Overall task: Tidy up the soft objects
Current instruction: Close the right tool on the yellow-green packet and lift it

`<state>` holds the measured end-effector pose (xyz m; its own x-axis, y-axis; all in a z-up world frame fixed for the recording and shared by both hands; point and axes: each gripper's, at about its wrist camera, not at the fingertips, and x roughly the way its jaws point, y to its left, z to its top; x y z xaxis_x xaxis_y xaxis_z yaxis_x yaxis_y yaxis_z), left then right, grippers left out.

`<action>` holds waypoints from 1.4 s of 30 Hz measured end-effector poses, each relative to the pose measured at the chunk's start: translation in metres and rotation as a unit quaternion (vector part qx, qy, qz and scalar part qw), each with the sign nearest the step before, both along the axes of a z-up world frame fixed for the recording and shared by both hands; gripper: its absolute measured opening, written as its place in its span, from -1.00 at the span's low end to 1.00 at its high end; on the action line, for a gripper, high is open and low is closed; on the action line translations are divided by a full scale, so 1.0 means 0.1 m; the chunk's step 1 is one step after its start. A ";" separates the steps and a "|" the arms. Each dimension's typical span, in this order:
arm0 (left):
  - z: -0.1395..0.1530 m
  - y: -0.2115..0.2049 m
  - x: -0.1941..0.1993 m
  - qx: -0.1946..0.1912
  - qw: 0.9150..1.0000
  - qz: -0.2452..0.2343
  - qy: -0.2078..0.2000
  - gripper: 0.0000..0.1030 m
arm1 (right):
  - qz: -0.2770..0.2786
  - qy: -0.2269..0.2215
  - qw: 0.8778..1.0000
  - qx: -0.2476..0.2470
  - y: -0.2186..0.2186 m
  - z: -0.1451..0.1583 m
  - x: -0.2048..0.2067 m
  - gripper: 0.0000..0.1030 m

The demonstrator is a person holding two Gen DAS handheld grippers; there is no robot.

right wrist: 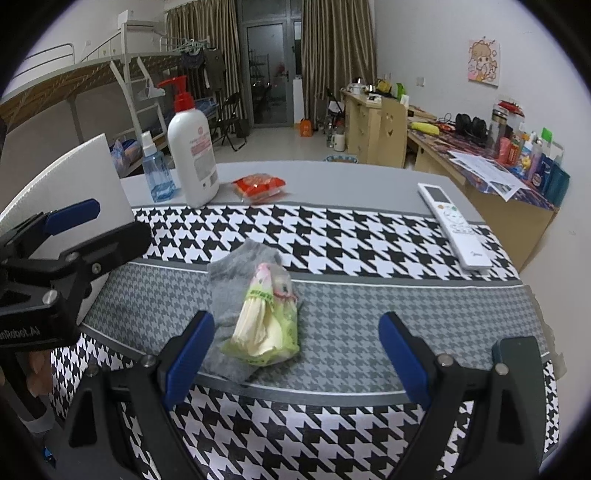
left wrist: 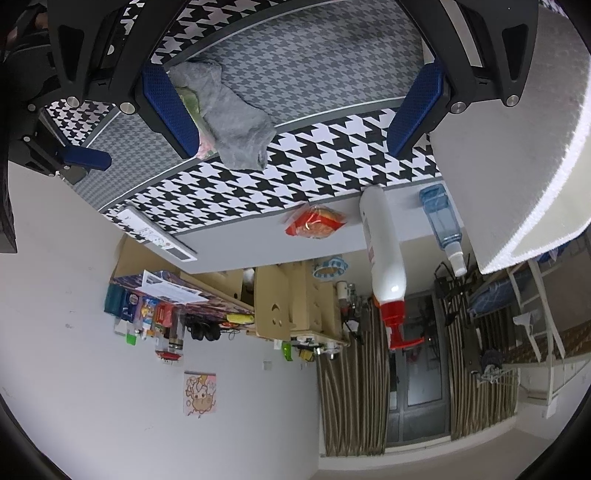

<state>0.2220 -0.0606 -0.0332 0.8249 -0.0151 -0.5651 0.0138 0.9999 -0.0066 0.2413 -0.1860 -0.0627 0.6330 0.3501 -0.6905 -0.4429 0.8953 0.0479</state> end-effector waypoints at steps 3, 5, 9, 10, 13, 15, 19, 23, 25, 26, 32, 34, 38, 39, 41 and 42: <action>-0.04 -0.02 0.01 0.003 1.000 -0.003 0.003 0.98 | 0.002 0.010 1.000 -0.001 0.01 -0.05 0.03 0.81; -0.06 -0.03 0.02 0.003 1.000 -0.005 0.006 0.98 | 0.003 0.015 1.000 -0.002 0.01 -0.07 0.05 0.81; -0.11 -0.05 0.05 -0.001 1.000 -0.009 0.015 0.98 | 0.005 0.026 1.000 0.003 0.03 -0.10 0.09 0.80; -0.12 -0.06 0.06 0.000 1.000 -0.010 0.016 0.98 | 0.005 0.029 1.000 0.004 0.03 -0.11 0.11 0.80; -0.13 -0.04 0.06 -0.006 1.000 -0.008 0.018 0.98 | 0.005 0.038 0.999 0.006 0.04 -0.14 0.14 0.67; -0.15 -0.03 0.08 -0.009 1.000 -0.007 0.022 0.98 | 0.005 0.049 0.999 0.003 0.05 -0.18 0.17 0.52; -0.18 -0.03 0.08 -0.008 1.000 -0.008 0.027 0.98 | 0.002 0.063 0.998 0.006 0.04 -0.23 0.21 0.42; -0.18 -0.05 0.08 -0.008 1.000 -0.011 0.026 0.98 | 0.008 0.069 0.998 0.006 0.05 -0.24 0.21 0.18; -0.18 -0.05 0.07 -0.008 1.000 -0.012 0.027 0.98 | 0.009 0.073 0.997 0.007 0.03 -0.25 0.21 0.07; -0.19 -0.06 0.07 -0.008 1.000 -0.012 0.028 0.98 | 0.010 0.076 0.997 0.005 0.03 -0.26 0.21 0.05; -0.21 -0.12 0.04 -0.006 0.999 -0.023 0.029 0.98 | 0.005 0.082 0.997 0.011 -0.02 -0.29 0.20 -0.34; -0.22 -0.14 0.05 -0.007 0.999 -0.026 0.030 0.98 | 0.005 0.079 0.997 0.011 -0.04 -0.27 0.19 -0.36; -0.25 -0.15 0.05 -0.010 0.999 -0.028 0.034 0.98 | -0.006 0.074 0.997 0.017 -0.12 -0.22 0.18 -0.39; -0.26 -0.16 0.05 -0.011 0.999 -0.029 0.036 0.98 | -0.009 0.074 0.997 0.018 -0.13 -0.22 0.18 -0.39; -0.28 -0.18 0.07 -0.012 0.999 -0.032 0.040 0.98 | -0.013 0.075 0.997 0.019 -0.16 -0.23 0.18 -0.39; -0.29 -0.19 0.07 -0.012 0.998 -0.035 0.042 0.98 | -0.014 0.075 0.997 0.019 -0.16 -0.23 0.18 -0.39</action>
